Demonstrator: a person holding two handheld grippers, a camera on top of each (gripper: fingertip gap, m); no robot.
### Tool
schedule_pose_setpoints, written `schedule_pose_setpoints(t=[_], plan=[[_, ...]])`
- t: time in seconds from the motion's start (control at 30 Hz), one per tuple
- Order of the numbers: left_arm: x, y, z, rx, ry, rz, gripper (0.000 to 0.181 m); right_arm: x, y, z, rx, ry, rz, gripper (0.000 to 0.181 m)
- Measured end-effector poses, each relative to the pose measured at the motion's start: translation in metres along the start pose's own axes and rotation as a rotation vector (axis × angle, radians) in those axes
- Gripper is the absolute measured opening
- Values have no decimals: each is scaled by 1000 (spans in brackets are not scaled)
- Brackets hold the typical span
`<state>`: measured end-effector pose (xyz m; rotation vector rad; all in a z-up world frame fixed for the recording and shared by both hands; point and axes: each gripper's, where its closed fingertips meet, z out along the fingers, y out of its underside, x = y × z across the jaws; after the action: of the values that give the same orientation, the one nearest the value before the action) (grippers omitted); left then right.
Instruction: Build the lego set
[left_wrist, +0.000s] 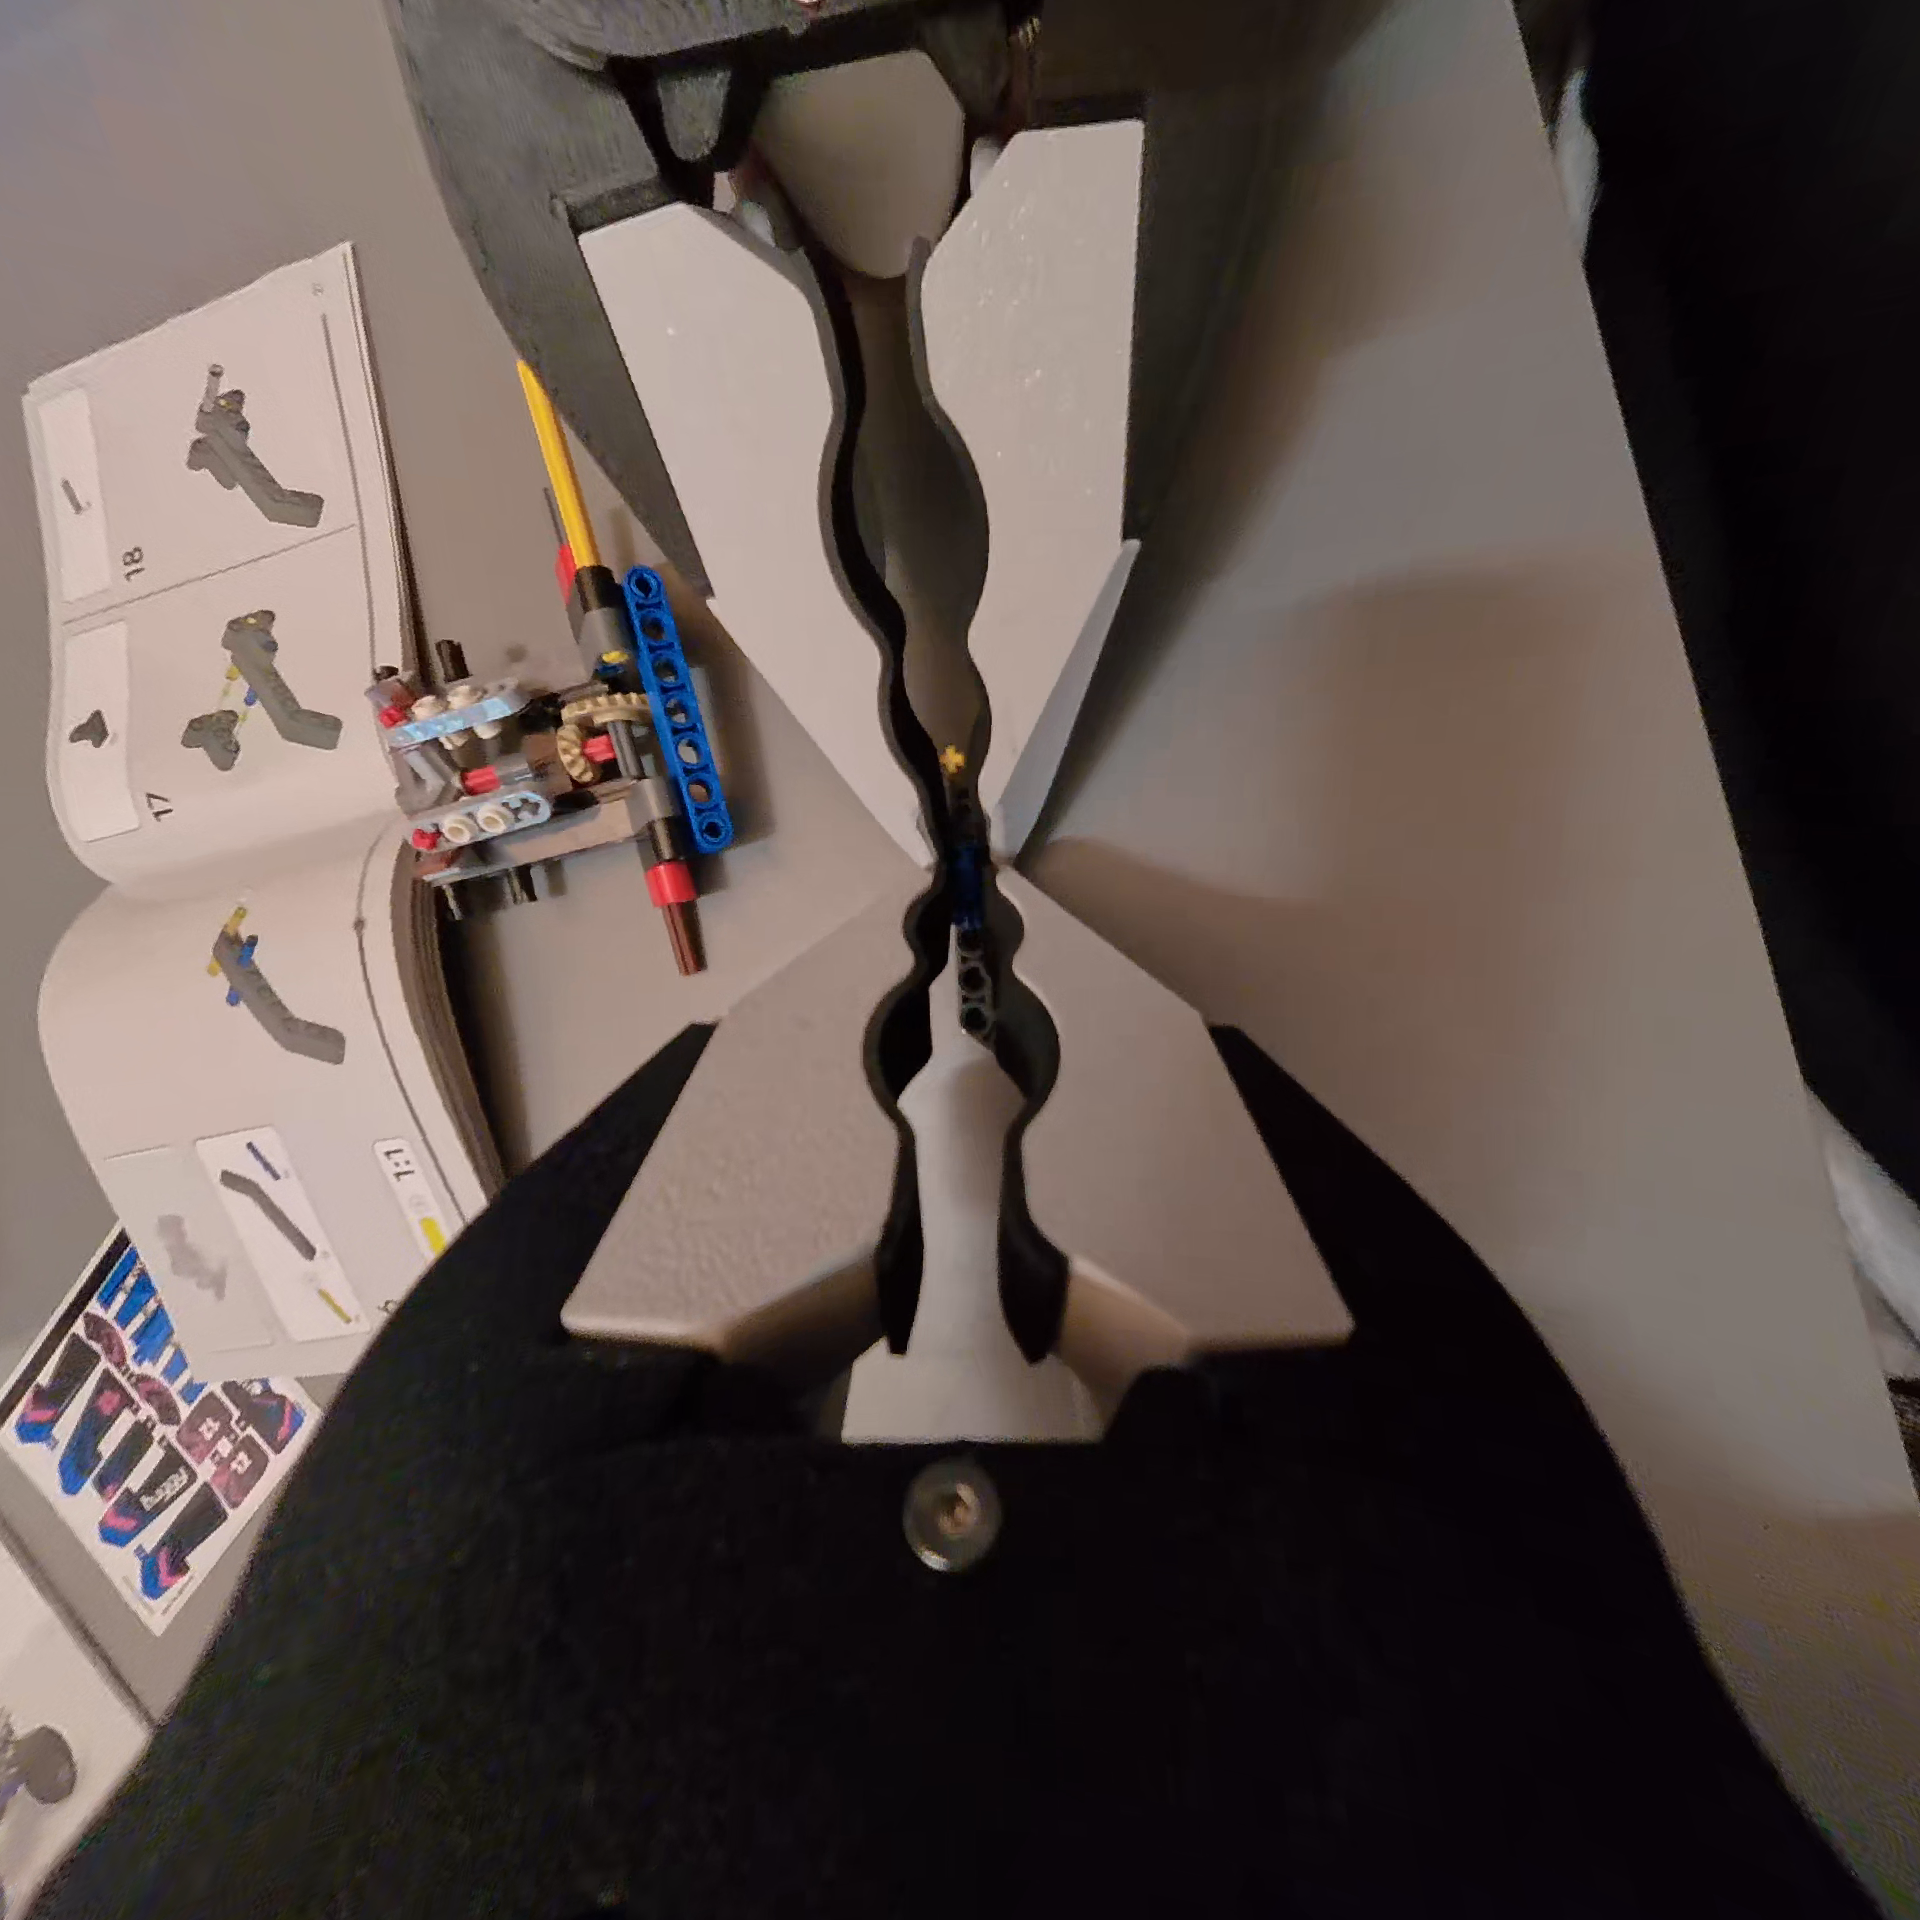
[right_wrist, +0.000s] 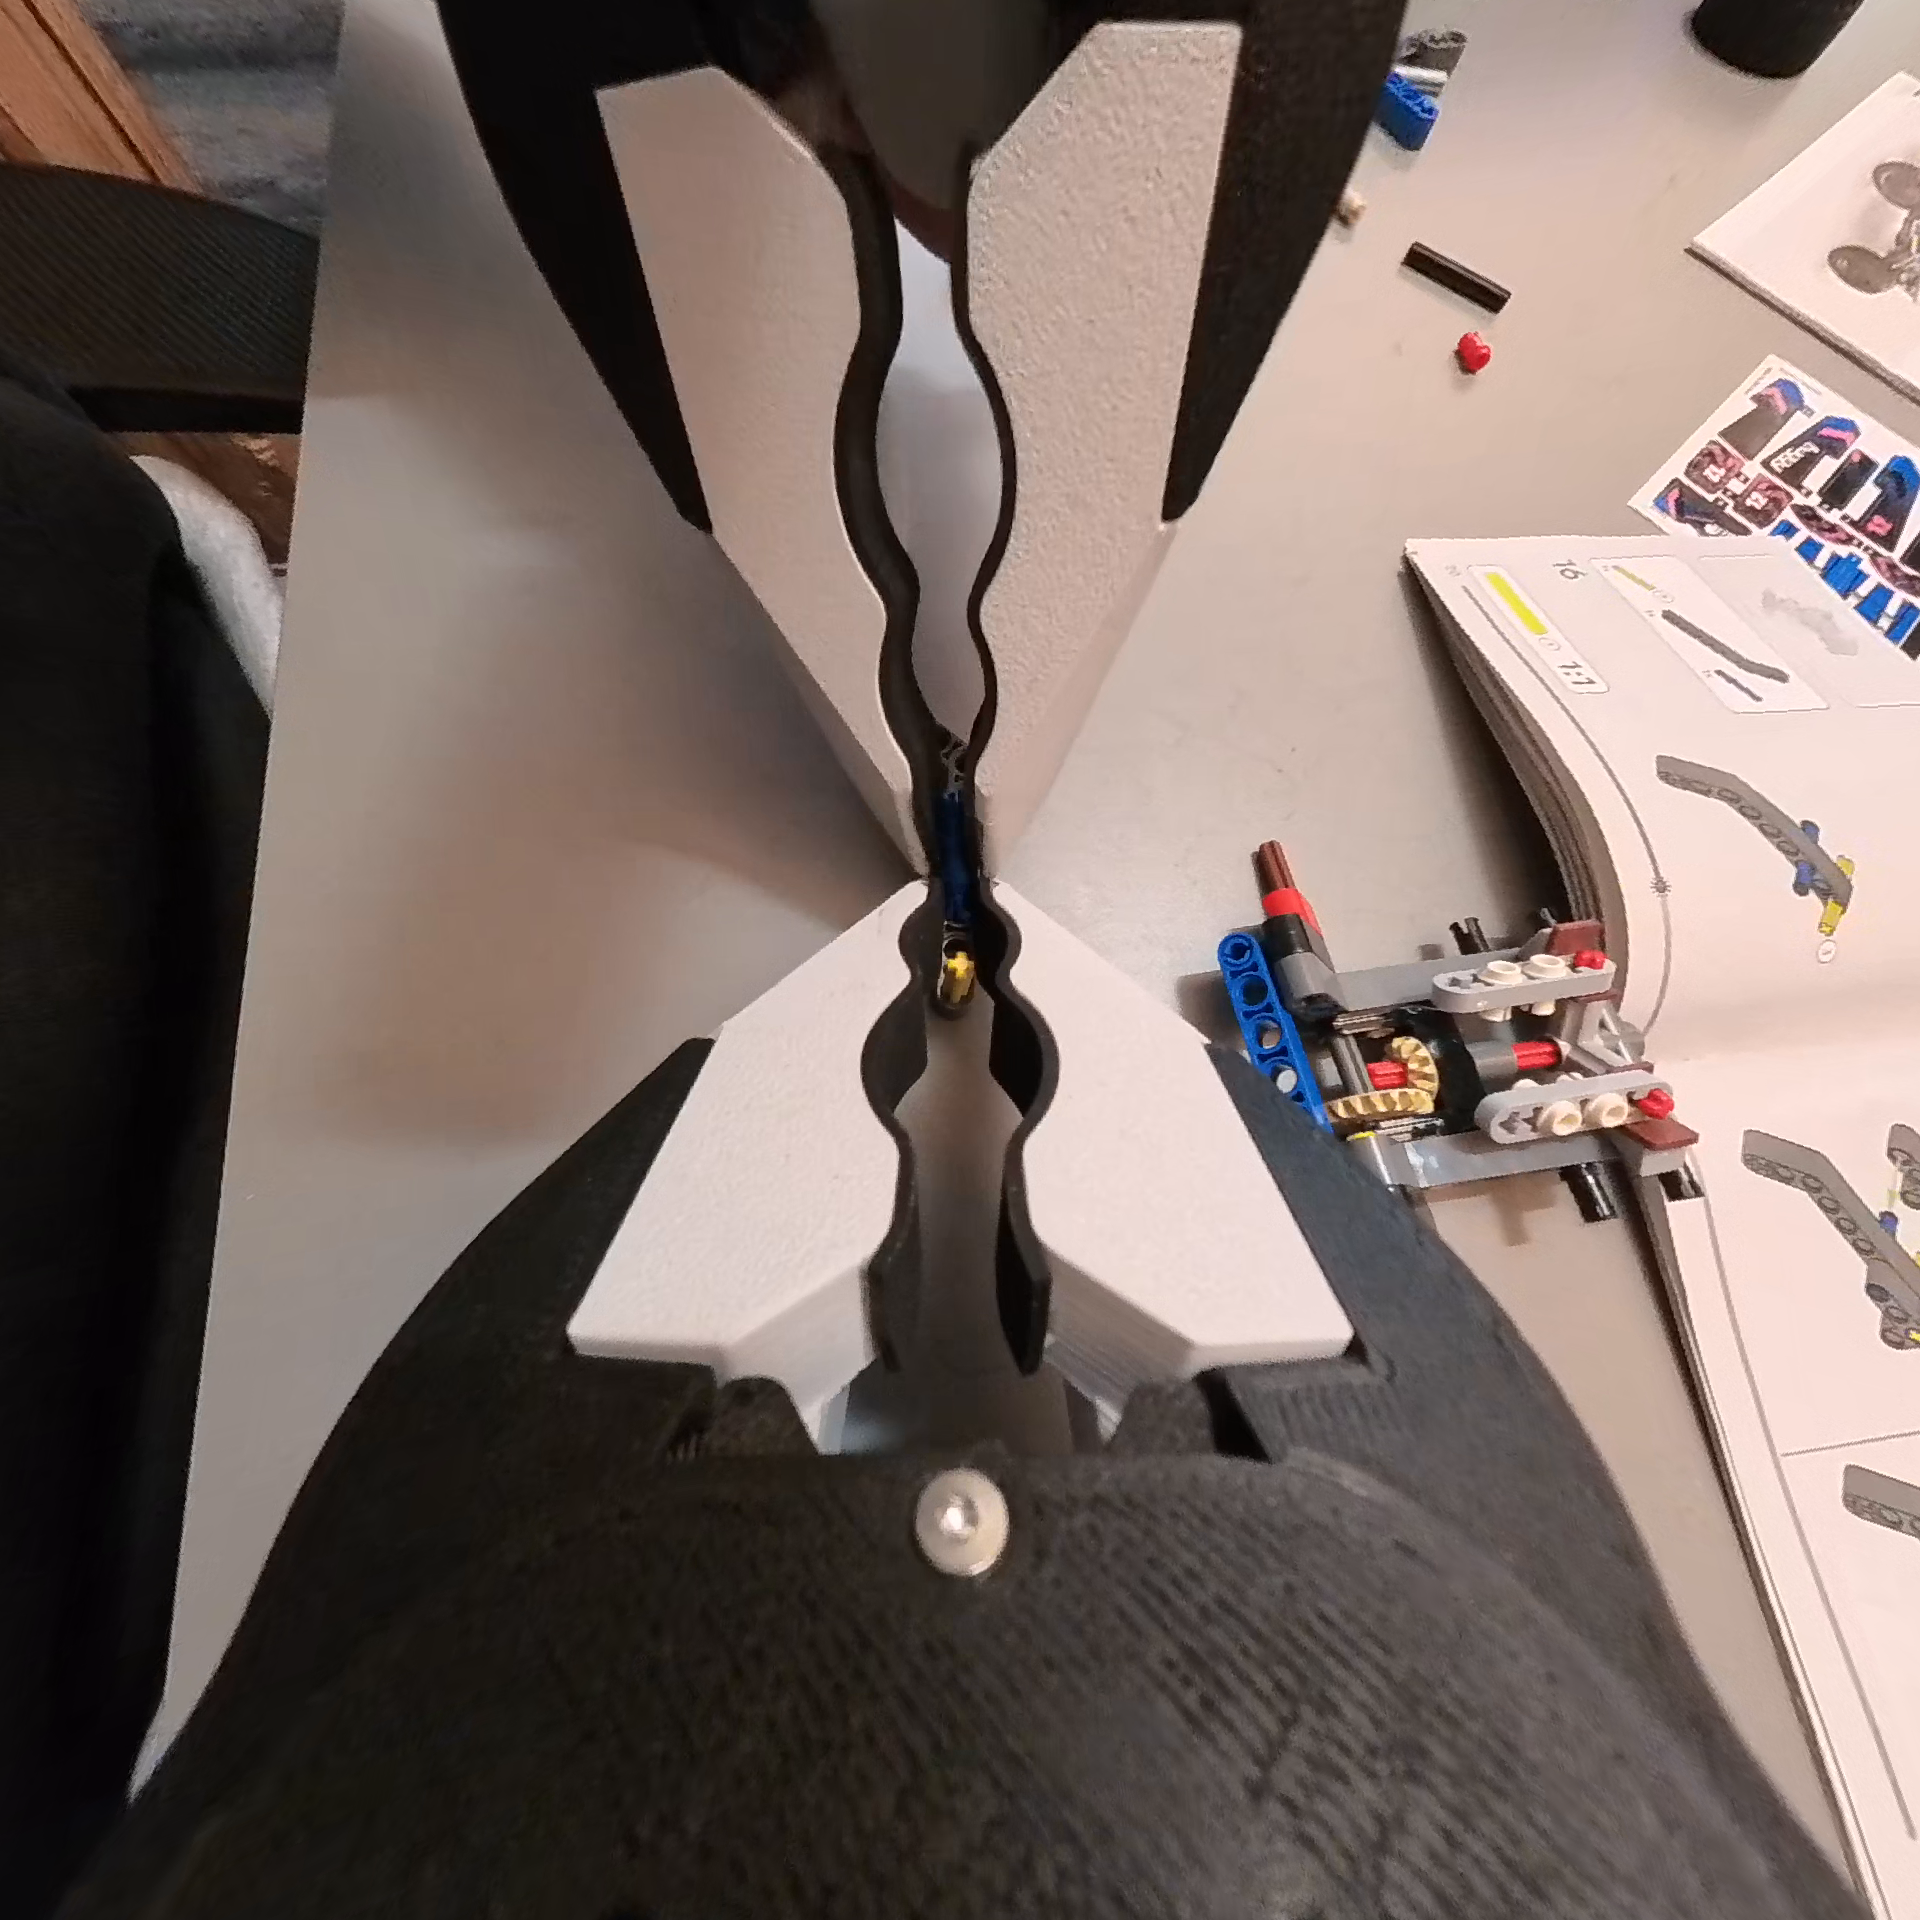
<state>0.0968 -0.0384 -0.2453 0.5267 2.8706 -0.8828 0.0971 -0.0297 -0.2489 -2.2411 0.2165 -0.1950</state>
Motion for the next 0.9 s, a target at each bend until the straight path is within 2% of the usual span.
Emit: schedule_pose_setpoints(t=[0.47,0.7,0.8,0.9], plan=[[-1,-4,-7,52,26,-71,2,0,0,0,1,7,-11,3],[-2,-4,-7,27,23,-97,2,1,0,0,1,9,-7,2],[-9,11,-7,-63,-5,-126,2,4,0,0,1,53,-28,3],[-12,11,-12,-15,7,-210,2,11,-6,-4,34,137,-64,15]])
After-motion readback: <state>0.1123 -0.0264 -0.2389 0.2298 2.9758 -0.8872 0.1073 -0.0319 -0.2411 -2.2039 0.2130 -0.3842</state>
